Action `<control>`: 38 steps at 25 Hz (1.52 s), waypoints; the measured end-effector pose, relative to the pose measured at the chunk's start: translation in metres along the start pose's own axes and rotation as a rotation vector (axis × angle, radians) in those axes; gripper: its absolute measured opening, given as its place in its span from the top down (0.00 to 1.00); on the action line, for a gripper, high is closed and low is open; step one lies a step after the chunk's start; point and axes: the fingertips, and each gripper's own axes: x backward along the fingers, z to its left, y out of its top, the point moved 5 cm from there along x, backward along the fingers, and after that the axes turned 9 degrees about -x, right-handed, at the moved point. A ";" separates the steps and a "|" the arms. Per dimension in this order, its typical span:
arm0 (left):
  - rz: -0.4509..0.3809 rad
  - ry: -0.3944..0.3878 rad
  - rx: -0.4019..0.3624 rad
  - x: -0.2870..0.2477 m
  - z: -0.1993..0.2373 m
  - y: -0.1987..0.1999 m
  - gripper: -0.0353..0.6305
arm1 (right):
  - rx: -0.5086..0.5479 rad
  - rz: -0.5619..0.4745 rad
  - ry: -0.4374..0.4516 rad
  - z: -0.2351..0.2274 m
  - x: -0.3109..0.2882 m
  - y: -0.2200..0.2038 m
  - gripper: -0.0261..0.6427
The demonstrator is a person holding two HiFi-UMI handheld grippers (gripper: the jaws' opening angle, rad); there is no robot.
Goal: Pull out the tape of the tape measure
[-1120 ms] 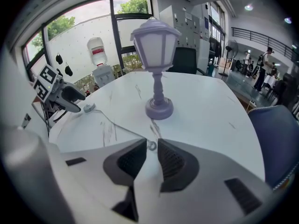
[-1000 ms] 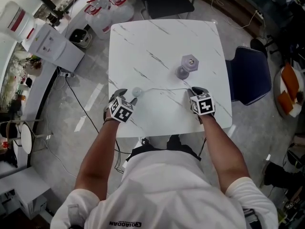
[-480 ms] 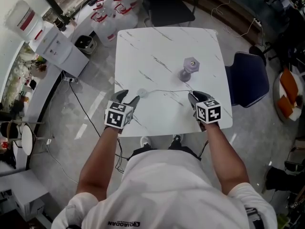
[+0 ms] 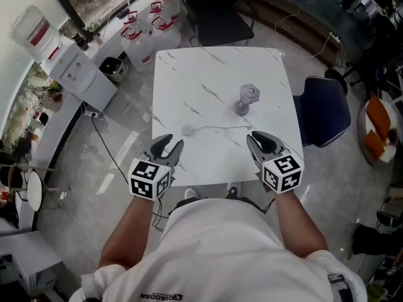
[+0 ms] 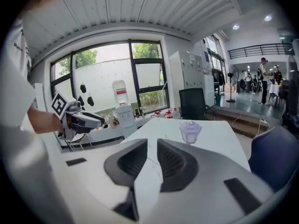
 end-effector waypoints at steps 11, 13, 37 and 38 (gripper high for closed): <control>-0.110 0.046 -0.019 0.020 -0.017 0.034 0.93 | -0.015 -0.115 0.050 0.027 0.025 0.015 0.95; -0.106 0.047 -0.025 0.021 -0.020 0.036 0.93 | -0.036 -0.125 0.059 0.029 0.028 0.015 0.95; -0.078 0.031 -0.074 0.025 -0.035 0.030 0.93 | -0.046 -0.088 0.075 0.037 0.027 0.002 0.96; -0.078 0.031 -0.075 0.024 -0.035 0.030 0.93 | -0.047 -0.086 0.074 0.037 0.027 0.001 0.96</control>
